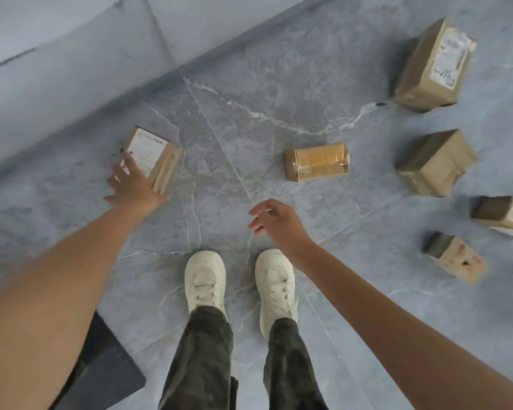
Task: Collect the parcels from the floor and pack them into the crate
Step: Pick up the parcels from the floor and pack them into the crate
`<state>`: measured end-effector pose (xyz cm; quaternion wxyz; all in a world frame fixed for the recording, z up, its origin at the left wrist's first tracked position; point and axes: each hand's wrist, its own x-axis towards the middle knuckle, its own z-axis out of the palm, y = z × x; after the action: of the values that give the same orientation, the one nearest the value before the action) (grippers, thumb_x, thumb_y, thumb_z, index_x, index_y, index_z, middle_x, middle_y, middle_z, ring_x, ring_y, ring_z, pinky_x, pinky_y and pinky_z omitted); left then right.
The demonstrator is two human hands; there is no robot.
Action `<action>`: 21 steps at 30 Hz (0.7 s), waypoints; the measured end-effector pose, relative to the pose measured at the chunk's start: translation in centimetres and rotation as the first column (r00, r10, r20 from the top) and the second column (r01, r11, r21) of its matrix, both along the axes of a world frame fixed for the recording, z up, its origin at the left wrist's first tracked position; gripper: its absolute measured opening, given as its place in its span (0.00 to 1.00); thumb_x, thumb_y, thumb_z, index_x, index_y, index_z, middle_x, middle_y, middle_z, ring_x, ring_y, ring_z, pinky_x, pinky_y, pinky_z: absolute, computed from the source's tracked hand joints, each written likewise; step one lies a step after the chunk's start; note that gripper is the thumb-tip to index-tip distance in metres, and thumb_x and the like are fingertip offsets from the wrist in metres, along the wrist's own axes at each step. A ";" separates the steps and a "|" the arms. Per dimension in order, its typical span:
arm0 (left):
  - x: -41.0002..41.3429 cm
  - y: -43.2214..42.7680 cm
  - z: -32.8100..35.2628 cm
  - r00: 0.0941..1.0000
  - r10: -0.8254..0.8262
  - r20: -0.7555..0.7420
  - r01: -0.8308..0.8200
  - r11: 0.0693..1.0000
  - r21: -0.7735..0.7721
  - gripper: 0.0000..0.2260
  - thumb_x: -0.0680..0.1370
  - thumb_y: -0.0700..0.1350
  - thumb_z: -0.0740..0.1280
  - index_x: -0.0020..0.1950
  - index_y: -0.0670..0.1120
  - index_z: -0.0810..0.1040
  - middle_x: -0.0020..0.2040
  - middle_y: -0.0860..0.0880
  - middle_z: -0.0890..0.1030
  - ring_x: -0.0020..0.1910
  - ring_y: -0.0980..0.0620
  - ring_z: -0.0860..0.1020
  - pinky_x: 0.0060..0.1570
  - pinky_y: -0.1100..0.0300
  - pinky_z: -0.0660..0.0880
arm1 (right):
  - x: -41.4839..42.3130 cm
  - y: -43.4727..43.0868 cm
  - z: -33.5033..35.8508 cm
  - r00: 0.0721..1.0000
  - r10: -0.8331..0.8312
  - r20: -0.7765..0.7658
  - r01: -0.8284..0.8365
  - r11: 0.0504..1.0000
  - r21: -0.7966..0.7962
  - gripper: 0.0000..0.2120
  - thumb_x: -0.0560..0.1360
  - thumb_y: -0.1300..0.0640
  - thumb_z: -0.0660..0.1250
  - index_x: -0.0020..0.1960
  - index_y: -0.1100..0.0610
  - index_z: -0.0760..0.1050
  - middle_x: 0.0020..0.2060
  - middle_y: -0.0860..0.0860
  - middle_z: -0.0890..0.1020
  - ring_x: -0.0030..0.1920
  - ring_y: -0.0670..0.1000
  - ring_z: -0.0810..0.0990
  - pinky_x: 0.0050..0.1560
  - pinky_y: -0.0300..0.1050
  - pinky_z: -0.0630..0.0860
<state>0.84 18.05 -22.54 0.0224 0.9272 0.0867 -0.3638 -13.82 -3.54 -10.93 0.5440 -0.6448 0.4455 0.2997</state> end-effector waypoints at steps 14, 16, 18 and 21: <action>-0.1 -1.6 -1.4 0.980 0.195 -0.024 -0.197 0.977 -0.077 0.57 0.61 0.56 0.79 0.74 0.37 0.44 0.73 0.36 0.53 0.72 0.37 0.54 0.71 0.45 0.56 | 0.0 -3.6 0.1 0.997 0.080 0.022 -0.078 0.992 -0.099 0.13 0.76 0.64 0.54 0.48 0.53 0.76 0.37 0.49 0.83 0.38 0.46 0.81 0.27 0.25 0.67; -0.9 -2.5 -2.3 0.976 0.216 -0.001 -0.215 0.970 -0.114 0.58 0.62 0.54 0.79 0.75 0.38 0.42 0.73 0.36 0.52 0.72 0.35 0.54 0.71 0.42 0.57 | -0.4 -3.6 -0.5 0.996 0.089 0.015 -0.087 0.991 -0.099 0.14 0.76 0.65 0.54 0.48 0.54 0.76 0.36 0.49 0.83 0.37 0.45 0.80 0.24 0.24 0.65; -1.9 -2.8 -2.5 0.980 0.183 0.074 -0.173 0.977 -0.124 0.55 0.61 0.51 0.80 0.74 0.39 0.46 0.71 0.36 0.56 0.69 0.33 0.58 0.64 0.38 0.65 | -1.0 -3.7 -1.0 0.996 0.086 -0.006 -0.086 0.992 -0.090 0.14 0.76 0.65 0.54 0.48 0.54 0.76 0.37 0.50 0.83 0.37 0.46 0.81 0.26 0.25 0.67; -3.6 -2.7 0.0 0.986 0.001 0.166 0.027 0.985 -0.170 0.49 0.60 0.48 0.80 0.71 0.39 0.54 0.65 0.36 0.62 0.63 0.35 0.62 0.53 0.41 0.72 | -1.6 -3.5 -0.4 0.999 -0.001 -0.046 -0.003 0.996 -0.093 0.12 0.77 0.64 0.55 0.50 0.55 0.76 0.40 0.52 0.83 0.41 0.50 0.82 0.38 0.35 0.75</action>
<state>-2.78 15.34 -22.55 0.1067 0.9494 0.0470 -0.2918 -15.44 -7.08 -11.35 0.5028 -0.6625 0.4711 0.2939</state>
